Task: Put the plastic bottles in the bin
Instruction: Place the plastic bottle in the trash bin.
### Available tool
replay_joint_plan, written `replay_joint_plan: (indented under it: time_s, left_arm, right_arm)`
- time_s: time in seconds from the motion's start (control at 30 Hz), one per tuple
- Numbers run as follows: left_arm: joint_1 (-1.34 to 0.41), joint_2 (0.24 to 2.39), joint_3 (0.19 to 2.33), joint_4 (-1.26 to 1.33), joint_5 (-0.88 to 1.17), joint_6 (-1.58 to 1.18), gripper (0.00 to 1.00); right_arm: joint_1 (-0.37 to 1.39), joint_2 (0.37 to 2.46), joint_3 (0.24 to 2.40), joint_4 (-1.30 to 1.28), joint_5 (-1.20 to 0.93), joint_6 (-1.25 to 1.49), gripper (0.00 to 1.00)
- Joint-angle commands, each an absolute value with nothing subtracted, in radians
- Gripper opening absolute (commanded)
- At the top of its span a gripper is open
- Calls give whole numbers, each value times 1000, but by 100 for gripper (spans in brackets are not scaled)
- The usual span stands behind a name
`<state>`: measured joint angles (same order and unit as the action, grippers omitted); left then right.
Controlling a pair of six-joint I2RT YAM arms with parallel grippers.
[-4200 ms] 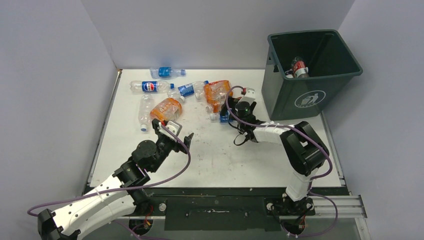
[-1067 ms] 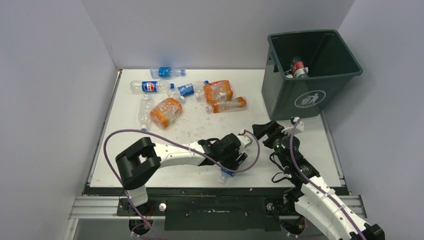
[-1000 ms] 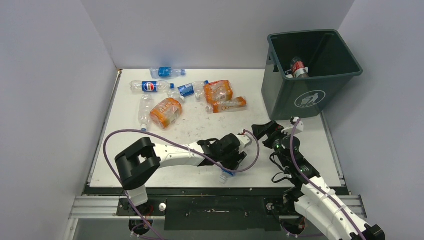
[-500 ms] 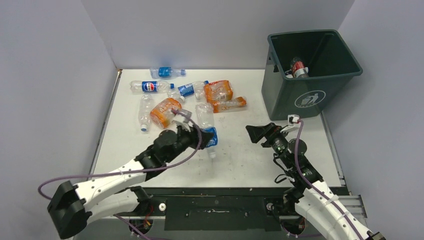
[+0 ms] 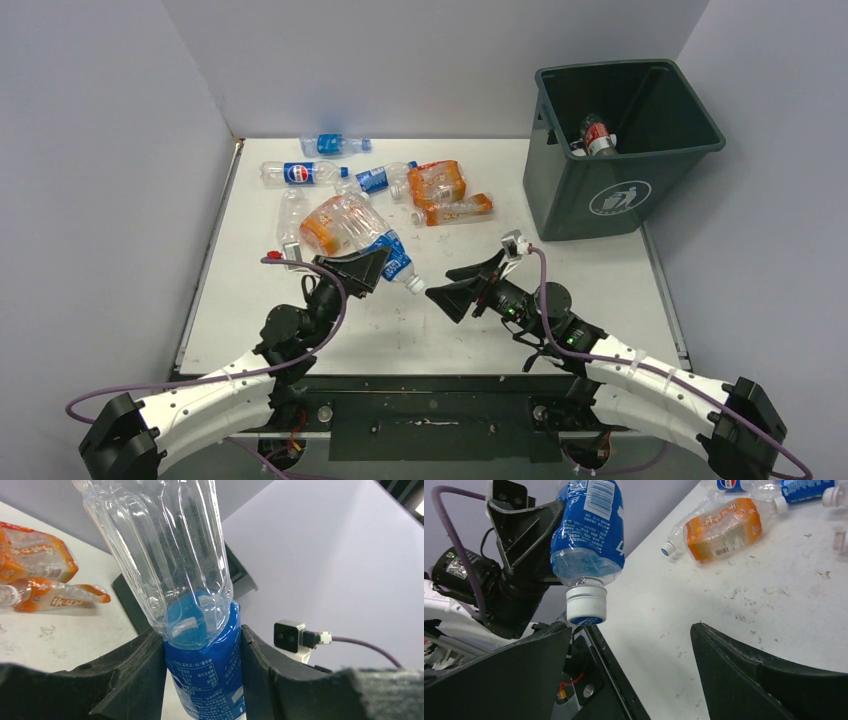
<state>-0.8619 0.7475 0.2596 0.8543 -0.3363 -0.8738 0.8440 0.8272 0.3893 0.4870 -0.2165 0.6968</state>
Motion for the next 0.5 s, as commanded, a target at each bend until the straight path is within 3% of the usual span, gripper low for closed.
replay_joint_plan:
  time_s: [0.0,0.37,0.47]
  left_arm:
    - [-857,735,263,1038,-365,-951,17]
    - [-858,747,264,1021,-309,-986,17]
    - [-858,754,265,1026,-285,-983,17]
  right_arm:
    - [908,866,449,689,-163,640,93]
    - [976,993,514,777,-146,629,98]
    - [988,1025,537,789,-156,630,89]
